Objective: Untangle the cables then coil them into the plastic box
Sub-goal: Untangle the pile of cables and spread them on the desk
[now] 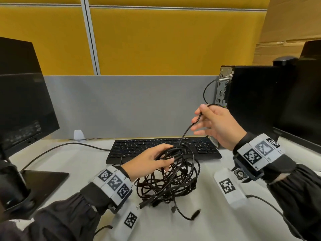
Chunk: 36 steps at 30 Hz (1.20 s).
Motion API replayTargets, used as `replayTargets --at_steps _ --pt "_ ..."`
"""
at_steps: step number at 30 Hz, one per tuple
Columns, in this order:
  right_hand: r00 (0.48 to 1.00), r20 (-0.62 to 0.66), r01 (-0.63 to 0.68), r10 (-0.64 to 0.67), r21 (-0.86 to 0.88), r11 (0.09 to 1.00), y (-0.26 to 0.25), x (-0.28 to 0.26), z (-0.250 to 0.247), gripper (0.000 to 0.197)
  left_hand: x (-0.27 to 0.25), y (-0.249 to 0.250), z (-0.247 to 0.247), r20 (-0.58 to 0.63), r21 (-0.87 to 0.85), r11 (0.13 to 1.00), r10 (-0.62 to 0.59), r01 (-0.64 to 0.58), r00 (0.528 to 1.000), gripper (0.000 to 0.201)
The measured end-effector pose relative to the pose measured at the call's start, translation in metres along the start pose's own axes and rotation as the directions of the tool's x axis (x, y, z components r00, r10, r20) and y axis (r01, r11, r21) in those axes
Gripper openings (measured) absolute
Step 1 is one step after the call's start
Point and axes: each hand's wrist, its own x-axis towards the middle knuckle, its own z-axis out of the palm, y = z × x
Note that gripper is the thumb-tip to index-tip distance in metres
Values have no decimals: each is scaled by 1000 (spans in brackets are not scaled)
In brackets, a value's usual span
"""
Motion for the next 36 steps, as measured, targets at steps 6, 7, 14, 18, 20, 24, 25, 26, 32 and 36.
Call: replayTargets --at_steps 6,7,14,18,20,24,25,26,32,36 --pt "997 52 -46 51 -92 995 9 -4 15 25 4 8 6 27 -255 962 -92 96 995 33" --pt "997 46 -52 56 -86 995 10 -4 20 25 5 9 7 47 -290 951 -98 107 994 34" --pt "986 158 -47 59 -80 996 12 -7 53 23 12 7 13 -22 -313 945 -106 94 994 29" --pt "966 245 -62 79 -77 995 13 -10 49 20 11 -2 11 -213 -76 997 -25 9 977 29" --pt "953 288 -34 93 -201 979 16 -13 38 25 7 -2 9 -277 -88 996 -10 -15 961 39" --pt "933 342 84 113 -513 854 31 -36 17 18 8 -9 2 -416 -283 959 -127 5 900 43" --pt "924 360 103 129 -559 823 35 -42 13 22 9 -13 0 -434 -352 936 -174 11 884 43" --pt "914 375 111 152 -594 797 38 -47 11 27 11 -17 -3 -442 -423 906 -212 6 872 43" --pt "921 389 311 -4 -731 607 71 -57 16 6 11 -25 -10 -376 -724 690 -366 -23 851 46" --pt "898 385 433 -215 -681 591 79 -59 25 10 8 -26 -13 -335 -826 560 -401 -62 853 42"
